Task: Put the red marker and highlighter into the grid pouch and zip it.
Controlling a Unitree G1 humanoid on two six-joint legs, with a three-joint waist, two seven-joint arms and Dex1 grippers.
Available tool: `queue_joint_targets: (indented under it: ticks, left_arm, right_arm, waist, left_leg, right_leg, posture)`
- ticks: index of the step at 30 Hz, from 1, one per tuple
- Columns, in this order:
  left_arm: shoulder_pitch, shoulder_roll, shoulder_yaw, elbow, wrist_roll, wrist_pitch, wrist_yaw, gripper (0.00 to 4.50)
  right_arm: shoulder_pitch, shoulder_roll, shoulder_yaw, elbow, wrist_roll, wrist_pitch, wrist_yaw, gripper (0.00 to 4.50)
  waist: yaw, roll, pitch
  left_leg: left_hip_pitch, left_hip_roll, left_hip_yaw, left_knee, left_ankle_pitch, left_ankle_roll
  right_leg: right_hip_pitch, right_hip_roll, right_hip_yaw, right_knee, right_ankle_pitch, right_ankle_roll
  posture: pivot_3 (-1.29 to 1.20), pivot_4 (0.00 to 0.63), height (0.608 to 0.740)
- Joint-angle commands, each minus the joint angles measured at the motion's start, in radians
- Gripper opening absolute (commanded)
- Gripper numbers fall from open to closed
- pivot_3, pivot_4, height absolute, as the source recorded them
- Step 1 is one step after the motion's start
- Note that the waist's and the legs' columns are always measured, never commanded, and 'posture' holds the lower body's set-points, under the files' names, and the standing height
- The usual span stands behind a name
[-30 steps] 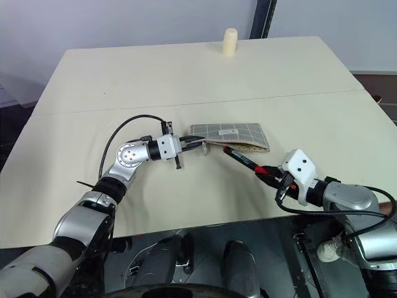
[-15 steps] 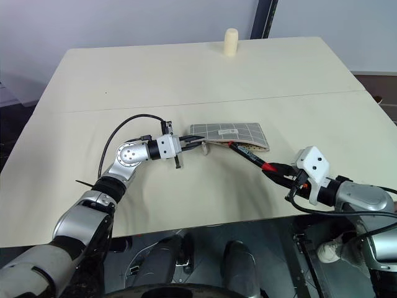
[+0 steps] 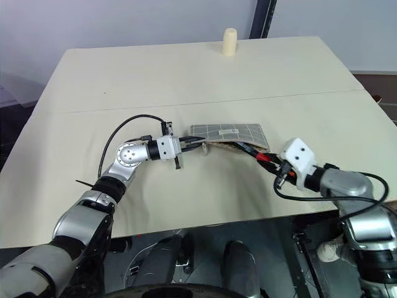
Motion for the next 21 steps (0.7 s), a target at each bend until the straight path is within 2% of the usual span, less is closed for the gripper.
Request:
queue_joint_targets:
  ticks: [1, 5, 14, 21]
  left_arm:
    - [-0.019, -0.001, -0.009, -0.035, -0.014, -0.016, -0.023, 0.0]
    - [-0.023, -0.007, -0.008, -0.059, -0.027, -0.007, -0.047, 0.0]
    - [-0.008, -0.01, 0.003, -0.094, -0.033, 0.004, -0.037, 0.0]
    - [0.004, -0.011, 0.013, -0.095, -0.044, 0.012, -0.029, 0.0]
  right_arm:
    - [-0.075, 0.018, 0.088, 0.02, -0.087, -0.046, -0.026, 0.27]
    - [-0.182, 0.06, 0.202, 0.068, -0.184, -0.098, -0.044, 0.27]
    - [-0.286, 0.081, 0.272, 0.214, -0.268, -0.225, -0.016, 0.27]
    - [-0.303, 0.08, 0.248, 0.241, -0.285, -0.251, -0.026, 3.77]
  waist:
    - [-0.001, 0.0, 0.0]
    - [-0.002, 0.0, 0.0]
    - [-0.003, 0.0, 0.0]
    - [-0.003, 0.0, 0.0]
  left_leg:
    - [0.0, 0.0, 0.0, 0.0, 0.0, 0.0]
    - [0.0, 0.0, 0.0, 0.001, 0.0, 0.0]
    - [0.0, -0.001, 0.0, 0.001, 0.0, 0.0]
    - [0.0, 0.0, 0.0, 0.001, 0.0, 0.0]
  right_leg:
    - [0.0, 0.0, 0.0, 0.0, 0.0, 0.0]
    - [-0.001, 0.0, 0.0, 0.001, 0.0, 0.0]
    - [0.0, 0.002, 0.0, 0.001, 0.0, 0.0]
    - [0.0, 0.002, 0.0, 0.002, 0.0, 0.0]
  posture:
    - [0.0, 0.15, 0.74]
    - [0.0, 0.15, 0.74]
    - [0.0, 0.15, 0.74]
    - [0.0, 0.15, 0.74]
